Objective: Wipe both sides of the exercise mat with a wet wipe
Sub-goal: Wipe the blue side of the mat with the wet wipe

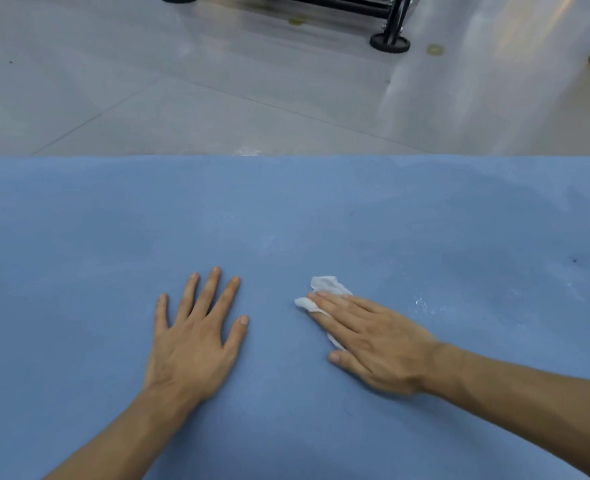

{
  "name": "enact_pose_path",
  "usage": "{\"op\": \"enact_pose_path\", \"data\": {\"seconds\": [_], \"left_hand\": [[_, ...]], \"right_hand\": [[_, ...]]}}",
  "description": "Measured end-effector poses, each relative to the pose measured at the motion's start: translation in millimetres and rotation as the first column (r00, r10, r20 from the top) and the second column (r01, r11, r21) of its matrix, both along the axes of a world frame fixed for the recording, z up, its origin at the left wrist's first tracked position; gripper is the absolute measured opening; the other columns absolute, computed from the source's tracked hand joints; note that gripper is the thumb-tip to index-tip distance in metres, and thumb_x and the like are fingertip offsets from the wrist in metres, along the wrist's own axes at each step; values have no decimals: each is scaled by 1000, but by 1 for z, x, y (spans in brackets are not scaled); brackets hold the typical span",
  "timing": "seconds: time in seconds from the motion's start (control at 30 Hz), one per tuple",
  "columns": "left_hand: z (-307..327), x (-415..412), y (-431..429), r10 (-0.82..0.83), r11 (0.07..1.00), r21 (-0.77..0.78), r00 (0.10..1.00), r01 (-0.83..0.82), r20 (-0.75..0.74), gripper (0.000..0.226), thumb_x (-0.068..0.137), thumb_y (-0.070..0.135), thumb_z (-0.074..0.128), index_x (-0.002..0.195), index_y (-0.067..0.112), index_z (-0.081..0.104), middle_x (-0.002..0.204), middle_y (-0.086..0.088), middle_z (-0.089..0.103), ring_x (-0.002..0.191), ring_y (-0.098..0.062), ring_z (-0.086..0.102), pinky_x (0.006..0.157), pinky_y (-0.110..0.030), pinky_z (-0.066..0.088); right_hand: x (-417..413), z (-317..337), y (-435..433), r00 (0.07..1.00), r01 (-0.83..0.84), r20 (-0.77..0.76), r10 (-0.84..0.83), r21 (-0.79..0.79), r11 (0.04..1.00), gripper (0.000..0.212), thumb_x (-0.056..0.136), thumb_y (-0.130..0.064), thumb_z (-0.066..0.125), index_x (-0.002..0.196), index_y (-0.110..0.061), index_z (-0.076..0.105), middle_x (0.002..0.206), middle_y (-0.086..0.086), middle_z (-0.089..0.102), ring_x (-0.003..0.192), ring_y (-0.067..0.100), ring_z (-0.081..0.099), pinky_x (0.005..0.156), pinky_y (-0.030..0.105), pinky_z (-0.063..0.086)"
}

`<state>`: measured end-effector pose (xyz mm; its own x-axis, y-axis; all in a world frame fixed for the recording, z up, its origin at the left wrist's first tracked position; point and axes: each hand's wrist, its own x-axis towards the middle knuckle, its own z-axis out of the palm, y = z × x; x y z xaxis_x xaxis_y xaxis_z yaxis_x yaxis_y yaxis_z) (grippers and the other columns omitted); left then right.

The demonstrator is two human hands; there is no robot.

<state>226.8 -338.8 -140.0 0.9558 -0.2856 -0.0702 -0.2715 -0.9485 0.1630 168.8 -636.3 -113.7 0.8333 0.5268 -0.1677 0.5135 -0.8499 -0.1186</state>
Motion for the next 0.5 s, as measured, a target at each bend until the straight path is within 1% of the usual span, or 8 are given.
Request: {"op": "enact_pose_path", "data": {"seconds": [0.1, 0.17, 0.23, 0.3, 0.33, 0.4, 0.43, 0.5], "left_hand": [[0, 0, 0, -4, 1000, 2, 1000, 4, 3, 70, 92, 67, 3, 160, 47, 3, 168, 20, -11, 155, -8, -14, 125, -51, -7], [0, -1, 0, -3, 1000, 5, 1000, 3, 4, 70, 93, 67, 3, 160, 47, 4, 168, 20, -9, 156, -9, -13, 125, -51, -6], [-1, 0, 1, -4, 1000, 11, 1000, 4, 1, 70, 93, 67, 4, 160, 47, 5, 169, 19, -8, 156, -9, -12, 125, -52, -5], [-1, 1, 1, -7, 1000, 6, 1000, 7, -7, 69, 94, 67, 5, 160, 47, 5, 169, 19, -6, 156, -10, -10, 125, -52, -5], [-1, 1, 1, -7, 1000, 8, 1000, 7, -14, 69, 94, 67, 5, 160, 47, 4, 169, 19, -8, 156, -9, -12, 125, -52, -5], [-1, 0, 0, -6, 1000, 17, 1000, 7, -20, 69, 93, 67, 1, 159, 48, -2, 168, 21, -13, 155, -8, -17, 125, -52, -8], [0, 0, 1, -7, 1000, 17, 1000, 7, -21, 69, 92, 67, 0, 159, 49, -3, 167, 22, -15, 154, -7, -19, 125, -51, -9], [2, 0, 0, -11, 1000, 2, 1000, 11, -26, 70, 91, 67, -2, 159, 49, -3, 167, 23, -16, 153, -5, -20, 126, -48, -9]], "right_hand": [[19, -6, -20, 991, 122, 46, -122, 10, 992, 70, 107, -51, 23, 161, -26, -14, 170, -5, -9, 154, 4, -10, 125, 28, 1], [35, -11, -41, 970, 231, 73, -231, 2, 973, 69, 104, -53, 17, 161, -27, -11, 171, -4, 0, 155, 6, -1, 125, 30, 5], [50, -12, -68, 933, 347, 107, -343, -19, 938, 71, 99, -55, 9, 162, -25, -6, 170, -2, 10, 156, 10, 8, 125, 29, 4], [58, -11, -93, 888, 452, 125, -442, -65, 890, 72, 99, -55, 6, 163, -21, 0, 170, 0, 10, 156, 14, 8, 124, 29, 2], [59, -11, -101, 870, 490, 123, -478, -95, 867, 70, 102, -52, 9, 163, -17, 2, 170, 1, 8, 156, 16, 7, 124, 30, 2], [59, -12, -110, 835, 550, 104, -541, -108, 828, 67, 106, -47, 16, 162, -13, 4, 170, 3, 7, 156, 18, 6, 125, 32, 4], [58, -14, -108, 823, 567, 110, -558, -79, 820, 68, 105, -47, 17, 162, -13, 3, 170, 3, 7, 156, 19, 8, 125, 32, 5], [51, -15, -96, 846, 520, 121, -519, 25, 854, 73, 101, -52, 13, 163, -13, 4, 170, 6, 9, 156, 20, 11, 125, 30, 7]]}}
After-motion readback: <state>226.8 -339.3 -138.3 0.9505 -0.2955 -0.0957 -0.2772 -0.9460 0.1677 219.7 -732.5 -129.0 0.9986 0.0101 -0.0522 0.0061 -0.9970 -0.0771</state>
